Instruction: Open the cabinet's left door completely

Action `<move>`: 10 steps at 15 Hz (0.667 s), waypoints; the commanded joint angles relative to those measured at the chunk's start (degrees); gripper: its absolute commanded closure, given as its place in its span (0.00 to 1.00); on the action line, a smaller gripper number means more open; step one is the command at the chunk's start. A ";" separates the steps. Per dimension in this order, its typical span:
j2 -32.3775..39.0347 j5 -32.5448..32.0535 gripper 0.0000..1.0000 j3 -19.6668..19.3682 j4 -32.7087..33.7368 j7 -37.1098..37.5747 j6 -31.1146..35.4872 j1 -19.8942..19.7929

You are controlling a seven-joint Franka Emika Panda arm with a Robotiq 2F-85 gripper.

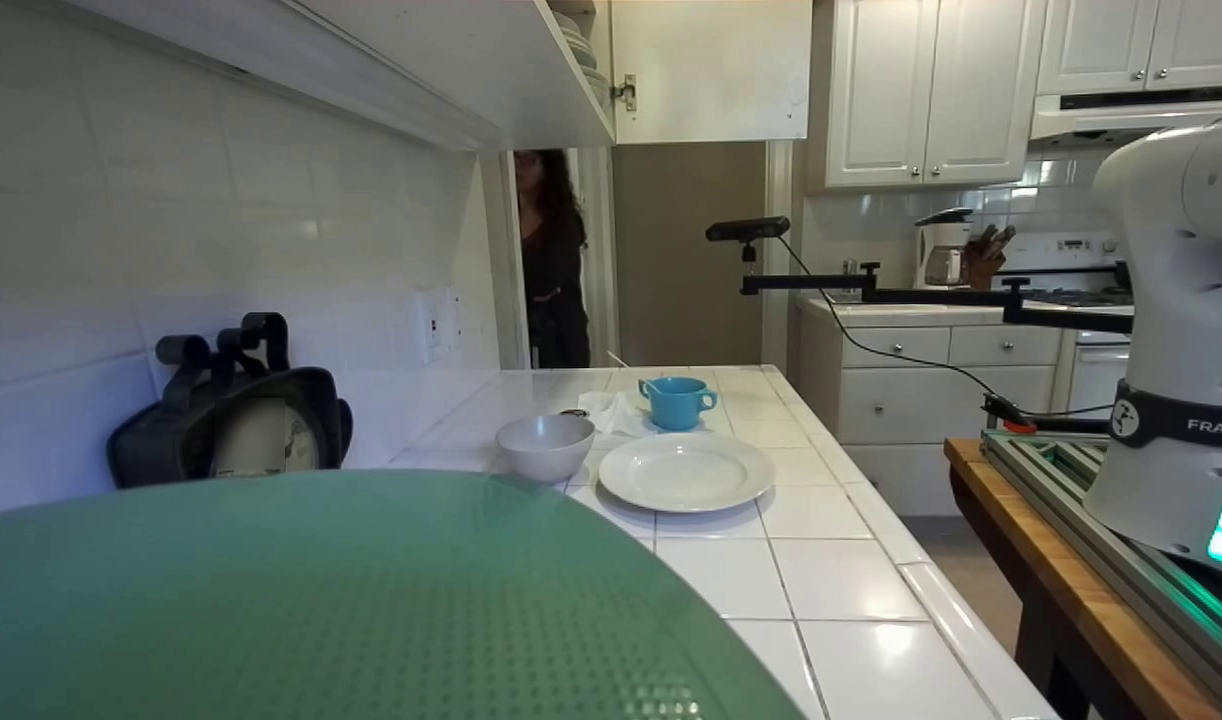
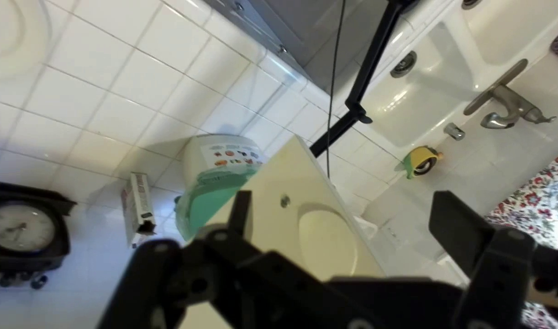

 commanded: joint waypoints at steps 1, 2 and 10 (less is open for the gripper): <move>1.26 -7.76 0.00 0.61 4.66 2.96 -4.00 -3.77; 1.53 -10.47 0.00 0.55 5.32 3.19 -3.96 -4.50; 5.80 -28.39 0.00 3.12 3.72 9.42 7.83 -7.91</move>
